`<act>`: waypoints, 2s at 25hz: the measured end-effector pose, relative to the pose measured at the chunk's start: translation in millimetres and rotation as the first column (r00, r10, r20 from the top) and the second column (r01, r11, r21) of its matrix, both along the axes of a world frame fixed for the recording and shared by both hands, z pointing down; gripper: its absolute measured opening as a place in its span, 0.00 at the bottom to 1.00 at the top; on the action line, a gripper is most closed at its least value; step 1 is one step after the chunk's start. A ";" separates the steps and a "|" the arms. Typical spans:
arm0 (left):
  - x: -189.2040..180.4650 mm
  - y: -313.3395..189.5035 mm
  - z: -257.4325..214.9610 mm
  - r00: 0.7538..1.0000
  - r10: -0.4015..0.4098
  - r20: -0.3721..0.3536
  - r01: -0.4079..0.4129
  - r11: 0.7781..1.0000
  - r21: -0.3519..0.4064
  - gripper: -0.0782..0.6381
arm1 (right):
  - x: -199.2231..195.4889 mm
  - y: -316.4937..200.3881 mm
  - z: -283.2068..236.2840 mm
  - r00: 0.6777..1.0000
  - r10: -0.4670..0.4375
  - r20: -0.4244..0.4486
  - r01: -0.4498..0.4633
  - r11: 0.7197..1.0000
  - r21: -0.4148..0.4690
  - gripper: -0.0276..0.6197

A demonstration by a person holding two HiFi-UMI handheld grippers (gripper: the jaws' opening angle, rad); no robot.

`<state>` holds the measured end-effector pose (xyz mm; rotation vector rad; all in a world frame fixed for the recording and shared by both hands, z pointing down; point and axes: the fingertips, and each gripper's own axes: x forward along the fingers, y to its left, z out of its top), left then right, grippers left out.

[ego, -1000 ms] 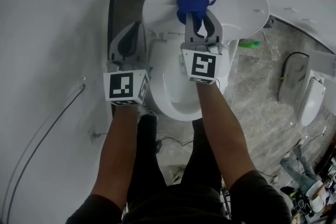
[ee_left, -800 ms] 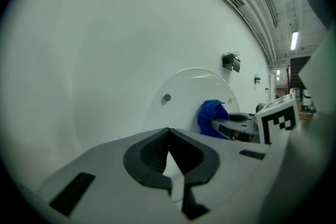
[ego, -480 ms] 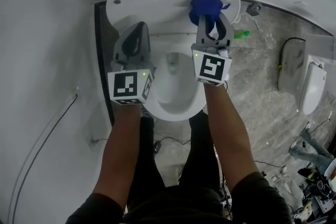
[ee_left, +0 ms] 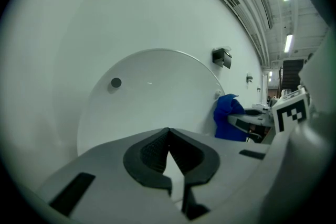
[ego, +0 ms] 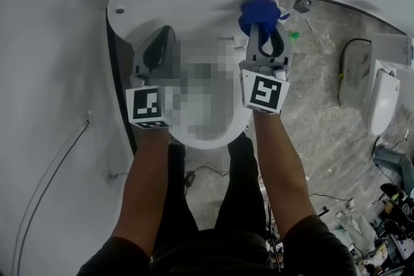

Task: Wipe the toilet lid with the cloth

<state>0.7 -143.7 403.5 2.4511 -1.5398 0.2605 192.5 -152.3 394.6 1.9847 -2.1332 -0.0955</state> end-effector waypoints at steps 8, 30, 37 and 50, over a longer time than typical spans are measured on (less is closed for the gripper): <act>-55.1 15.4 10.6 0.997 -0.076 0.018 0.076 0.997 -0.016 0.12 | -104.6 24.4 -2.1 0.978 -0.180 0.106 0.176 0.983 0.051 0.15; -170.2 16.9 38.8 0.983 -0.175 0.058 0.178 0.983 -0.051 0.12 | -287.8 -5.8 55.5 0.895 -0.413 0.167 0.421 0.907 -0.013 0.15; -150.1 13.8 43.0 0.988 -0.147 0.045 0.149 0.987 -0.056 0.12 | -257.3 -18.0 59.9 0.927 -0.358 0.111 0.364 0.931 -0.038 0.15; -67.1 -4.0 45.9 0.998 -0.054 0.024 0.055 0.997 -0.062 0.12 | -145.0 -25.3 61.8 0.977 -0.207 0.045 0.209 0.977 -0.041 0.15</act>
